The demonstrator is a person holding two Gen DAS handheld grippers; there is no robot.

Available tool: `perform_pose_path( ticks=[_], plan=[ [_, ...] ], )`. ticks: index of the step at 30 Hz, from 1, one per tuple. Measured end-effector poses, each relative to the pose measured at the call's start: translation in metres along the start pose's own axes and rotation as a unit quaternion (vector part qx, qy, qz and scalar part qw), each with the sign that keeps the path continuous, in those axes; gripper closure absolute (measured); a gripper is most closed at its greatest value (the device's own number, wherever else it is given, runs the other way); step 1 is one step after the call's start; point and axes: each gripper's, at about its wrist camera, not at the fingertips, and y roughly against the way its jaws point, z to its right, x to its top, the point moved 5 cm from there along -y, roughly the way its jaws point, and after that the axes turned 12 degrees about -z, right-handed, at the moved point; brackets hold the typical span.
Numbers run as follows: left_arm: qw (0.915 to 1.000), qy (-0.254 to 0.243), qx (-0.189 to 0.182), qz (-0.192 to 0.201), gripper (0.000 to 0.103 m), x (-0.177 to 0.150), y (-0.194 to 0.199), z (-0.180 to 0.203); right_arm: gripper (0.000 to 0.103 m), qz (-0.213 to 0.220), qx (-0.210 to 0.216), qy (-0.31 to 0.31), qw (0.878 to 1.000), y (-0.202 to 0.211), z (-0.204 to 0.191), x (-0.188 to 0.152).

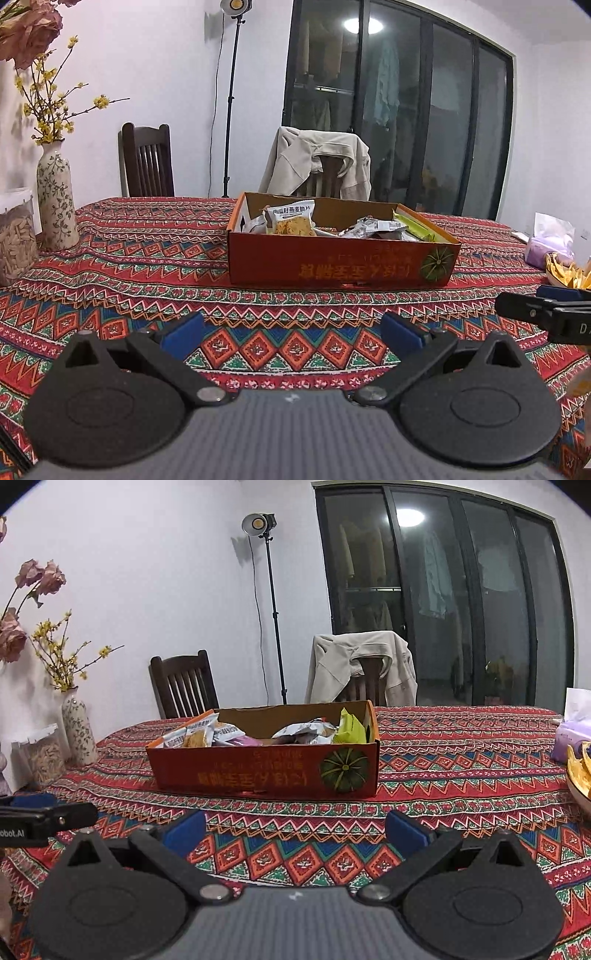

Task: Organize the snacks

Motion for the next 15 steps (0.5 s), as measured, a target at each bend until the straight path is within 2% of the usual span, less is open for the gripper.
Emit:
perform_pose_path(
  ticks=[15],
  plan=[
    [1.0, -0.003, -0.001, 0.001, 0.0, -0.0004, 0.0012, 0.0025, 0.0, -0.003, 0.001, -0.004, 1.0, -0.0004, -0.0001, -0.0024]
  ],
)
